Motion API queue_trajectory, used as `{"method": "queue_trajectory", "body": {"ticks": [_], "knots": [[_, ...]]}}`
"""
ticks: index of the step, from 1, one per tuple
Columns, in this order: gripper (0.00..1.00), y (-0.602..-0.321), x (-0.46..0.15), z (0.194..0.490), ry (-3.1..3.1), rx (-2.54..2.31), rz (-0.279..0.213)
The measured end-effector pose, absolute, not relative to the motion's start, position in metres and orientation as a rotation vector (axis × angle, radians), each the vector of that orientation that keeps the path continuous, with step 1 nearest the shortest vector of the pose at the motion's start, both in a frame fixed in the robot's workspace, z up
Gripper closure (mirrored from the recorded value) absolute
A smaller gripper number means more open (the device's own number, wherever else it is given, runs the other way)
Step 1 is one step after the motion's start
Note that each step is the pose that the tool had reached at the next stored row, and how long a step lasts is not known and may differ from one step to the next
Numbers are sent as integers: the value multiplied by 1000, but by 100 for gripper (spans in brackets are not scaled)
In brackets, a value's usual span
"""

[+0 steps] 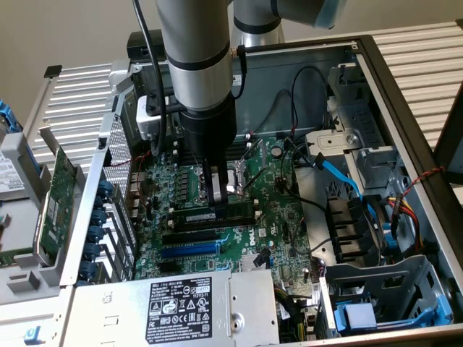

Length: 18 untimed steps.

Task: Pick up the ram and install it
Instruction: 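Insert the ram into the slot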

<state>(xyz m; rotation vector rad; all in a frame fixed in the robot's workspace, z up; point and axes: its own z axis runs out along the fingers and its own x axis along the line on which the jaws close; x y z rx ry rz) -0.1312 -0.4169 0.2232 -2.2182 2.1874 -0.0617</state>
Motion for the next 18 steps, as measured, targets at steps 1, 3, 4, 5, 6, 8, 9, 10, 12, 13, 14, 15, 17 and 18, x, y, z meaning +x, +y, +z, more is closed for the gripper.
{"method": "queue_trajectory", "body": {"ticks": [1, 3, 4, 5, 6, 8, 9, 10, 12, 13, 14, 15, 17, 18], "knots": [[85, -417, -131, 223, 2187, -2218, -62], [78, -417, -131, 223, 2187, -2218, -61], [72, -417, -131, 223, 2188, -2218, -61], [72, -417, -131, 223, 2188, -2218, -61], [72, -417, -131, 224, 2188, -2218, -61], [72, -417, -131, 225, 2188, -2219, -60], [72, -417, -131, 226, 2189, -2219, -59], [72, -417, -131, 226, 2189, -2220, -58], [72, -417, -131, 228, 2190, -2220, -56], [72, -417, -131, 229, 2190, -2220, -55], [72, -417, -131, 230, 2190, -2220, -55], [72, -417, -131, 230, 2190, -2220, -54], [72, -417, -131, 232, 2191, -2220, -52], [72, -417, -131, 232, 2191, -2221, -51]]}}
